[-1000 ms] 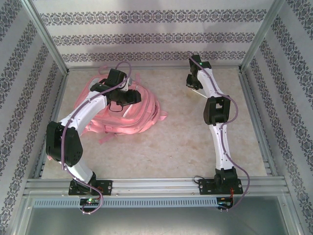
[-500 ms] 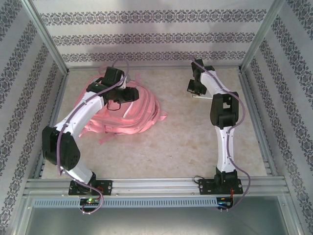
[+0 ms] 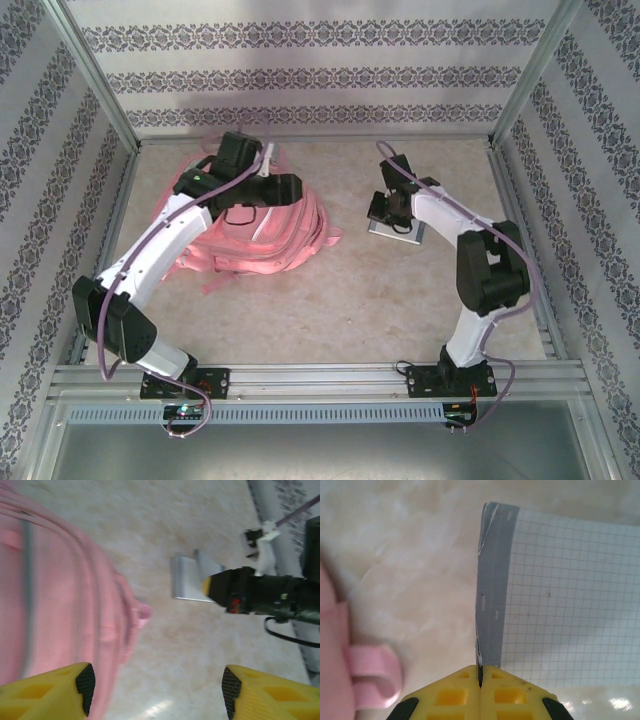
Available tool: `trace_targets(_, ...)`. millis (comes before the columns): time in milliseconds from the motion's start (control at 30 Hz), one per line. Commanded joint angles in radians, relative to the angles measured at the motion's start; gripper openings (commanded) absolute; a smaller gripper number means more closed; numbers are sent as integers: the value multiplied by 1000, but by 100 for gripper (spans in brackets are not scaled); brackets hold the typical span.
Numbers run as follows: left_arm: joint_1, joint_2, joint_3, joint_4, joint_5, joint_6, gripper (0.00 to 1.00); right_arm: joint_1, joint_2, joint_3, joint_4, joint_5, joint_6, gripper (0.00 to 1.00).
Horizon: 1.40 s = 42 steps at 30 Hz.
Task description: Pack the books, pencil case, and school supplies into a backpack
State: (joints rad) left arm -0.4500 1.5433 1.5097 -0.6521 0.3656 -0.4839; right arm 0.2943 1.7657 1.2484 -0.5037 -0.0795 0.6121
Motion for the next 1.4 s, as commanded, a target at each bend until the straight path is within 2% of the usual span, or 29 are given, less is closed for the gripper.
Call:
trace_targets(0,-48,92,-46,137,126,-136,70,9,-117,-114,113,-51,59,0)
trace_targets(133,-109,232,8,173,130,-157,70,42,-233,-224,137,-84,76,0)
trace_targets(267,-124,330,61,184,127,-175,70,96,-281,-290,148,-90,86,0)
trace_targets(300,-126,344,67,187,123,-178,70,103,-274,-293,152,-102,81,6)
trace_targets(367,-126,367,76,189,108,-184,70,100,-256,-272,137,-103,48,32)
trace_targets(400,-126,379,81,193,107,-187,70,96,-247,-249,109,-84,28,41)
trace_targets(533,-132,449,125,181,112,-190,70,46,-264,-221,88,-62,-34,58)
trace_targets(600,-141,492,155,170,114,-187,70,13,-276,-234,101,-67,-49,63)
trace_targets(733,-171,593,232,140,119,-175,69,-81,-260,-282,130,-124,-10,62)
trace_targets(1000,-228,748,415,6,36,-94,68,-205,-249,-413,231,-220,43,63)
trace_targets(1200,-230,785,415,6,25,-87,65,-234,-207,-442,295,-287,58,63)
trace_targets(1367,-231,797,387,26,32,-90,61,-238,-180,-441,286,-261,58,62)
